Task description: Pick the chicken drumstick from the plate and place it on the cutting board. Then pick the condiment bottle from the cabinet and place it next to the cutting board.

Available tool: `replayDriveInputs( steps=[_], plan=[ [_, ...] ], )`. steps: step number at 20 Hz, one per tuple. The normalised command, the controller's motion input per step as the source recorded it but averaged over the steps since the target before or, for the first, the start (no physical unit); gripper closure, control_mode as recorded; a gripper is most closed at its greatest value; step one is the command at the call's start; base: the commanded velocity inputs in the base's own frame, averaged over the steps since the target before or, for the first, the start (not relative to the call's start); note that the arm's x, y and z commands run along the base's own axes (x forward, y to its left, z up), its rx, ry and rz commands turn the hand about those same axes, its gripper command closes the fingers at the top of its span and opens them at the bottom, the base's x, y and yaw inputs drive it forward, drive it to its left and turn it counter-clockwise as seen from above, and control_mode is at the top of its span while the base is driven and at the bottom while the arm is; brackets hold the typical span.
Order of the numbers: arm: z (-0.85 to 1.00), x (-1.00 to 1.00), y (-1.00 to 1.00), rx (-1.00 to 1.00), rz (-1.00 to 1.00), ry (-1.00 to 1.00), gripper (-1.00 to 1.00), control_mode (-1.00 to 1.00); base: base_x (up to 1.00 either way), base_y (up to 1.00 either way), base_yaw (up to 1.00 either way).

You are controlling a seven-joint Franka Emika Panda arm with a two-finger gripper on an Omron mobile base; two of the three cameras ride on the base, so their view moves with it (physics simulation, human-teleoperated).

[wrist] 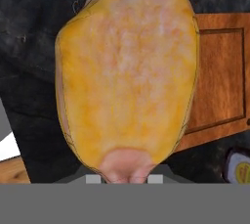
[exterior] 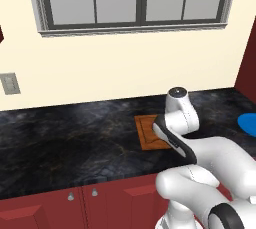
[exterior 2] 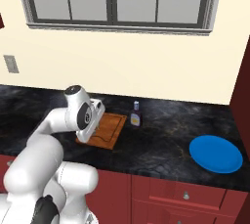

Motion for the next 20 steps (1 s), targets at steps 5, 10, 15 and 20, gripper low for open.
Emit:
replayDriveInputs(
  steps=[5, 10, 15, 20],
  plan=[
    [-0.24, 0.18, 0.0, 0.0, 0.0, 0.0, 1.0, -1.0, 0.0, 0.0, 0.0],
    [-0.25, 0.28, 0.0, 0.0, 0.0, 0.0, 1.0, -1.0, 0.0, 0.0, 0.0],
    [-0.13, 0.3, 0.0, 0.0, 0.0, 0.0, 1.0, -1.0, 0.0, 0.0, 0.0],
    [-0.02, 0.26, 0.0, 0.0, 0.0, 0.05, 1.0, -1.0, 0.0, 0.0, 0.0]
  ],
)
